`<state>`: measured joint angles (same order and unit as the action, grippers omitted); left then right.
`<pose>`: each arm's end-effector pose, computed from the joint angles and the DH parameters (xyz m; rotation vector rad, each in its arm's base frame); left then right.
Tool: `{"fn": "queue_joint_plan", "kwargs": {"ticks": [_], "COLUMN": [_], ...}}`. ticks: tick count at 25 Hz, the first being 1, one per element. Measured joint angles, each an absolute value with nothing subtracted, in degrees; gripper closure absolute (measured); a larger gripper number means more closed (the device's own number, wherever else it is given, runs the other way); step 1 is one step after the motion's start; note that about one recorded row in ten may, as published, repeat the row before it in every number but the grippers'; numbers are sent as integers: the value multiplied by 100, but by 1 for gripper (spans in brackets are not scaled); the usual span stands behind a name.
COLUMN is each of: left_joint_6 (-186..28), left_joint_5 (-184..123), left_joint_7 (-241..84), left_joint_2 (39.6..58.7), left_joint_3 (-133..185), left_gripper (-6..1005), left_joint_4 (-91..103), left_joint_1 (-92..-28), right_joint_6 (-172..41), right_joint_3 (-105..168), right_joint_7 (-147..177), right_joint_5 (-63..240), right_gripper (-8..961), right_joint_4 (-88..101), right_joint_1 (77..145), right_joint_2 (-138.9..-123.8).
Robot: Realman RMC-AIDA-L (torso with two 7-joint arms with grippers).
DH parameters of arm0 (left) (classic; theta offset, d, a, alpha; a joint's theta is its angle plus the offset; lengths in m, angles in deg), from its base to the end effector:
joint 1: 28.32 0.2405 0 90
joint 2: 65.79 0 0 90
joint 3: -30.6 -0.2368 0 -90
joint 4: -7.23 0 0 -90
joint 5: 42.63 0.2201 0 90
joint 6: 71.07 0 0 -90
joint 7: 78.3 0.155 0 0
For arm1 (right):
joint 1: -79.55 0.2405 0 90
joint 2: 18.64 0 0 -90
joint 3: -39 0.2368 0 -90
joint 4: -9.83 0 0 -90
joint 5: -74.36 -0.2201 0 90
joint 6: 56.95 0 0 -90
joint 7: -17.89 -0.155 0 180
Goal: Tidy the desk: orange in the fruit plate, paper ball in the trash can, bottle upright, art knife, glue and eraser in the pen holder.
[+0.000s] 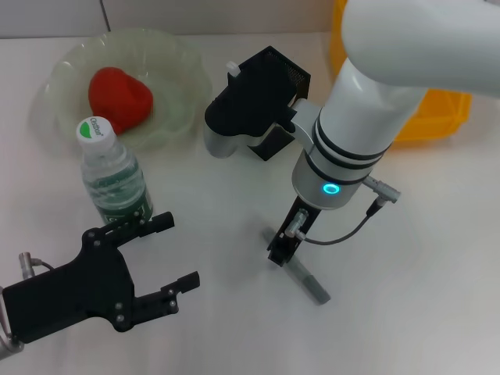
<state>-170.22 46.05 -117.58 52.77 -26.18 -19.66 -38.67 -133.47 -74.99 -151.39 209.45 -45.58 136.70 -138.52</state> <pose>-0.2884 0.2157 -0.0236 -2.5659 -0.1641 -0.9905 0.0993 0.3272 -0.1310 -2.7091 0.7936 -0.8320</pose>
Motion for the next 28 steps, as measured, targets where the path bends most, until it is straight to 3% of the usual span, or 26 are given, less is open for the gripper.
{"fn": "queue_joint_plan", "kwargs": {"ticks": [3, 9, 28], "left_joint_6": [-17022, -17021, -17039], "left_joint_5": [4605, 4605, 4605], "left_joint_7": [-11758, -11758, -11758], "left_joint_2": [5277, 5277, 5286], "left_joint_3": [-2618, -2618, -2618], "left_gripper": [214, 214, 214], "left_joint_4": [-1967, -1967, -1966], "left_joint_1": [-3866, -3878, -3931], "right_joint_6": [-13328, -13323, -13387], "right_joint_3": [-7499, -7499, -7753], "right_joint_7": [-15139, -15139, -15082], "right_joint_5": [20918, 20901, 20917], "right_gripper": [638, 639, 810], "right_joint_4": [-4551, -4510, -4774], "right_joint_1": [13648, 13649, 13612], "right_joint_2": [-13853, -13853, -13845]}}
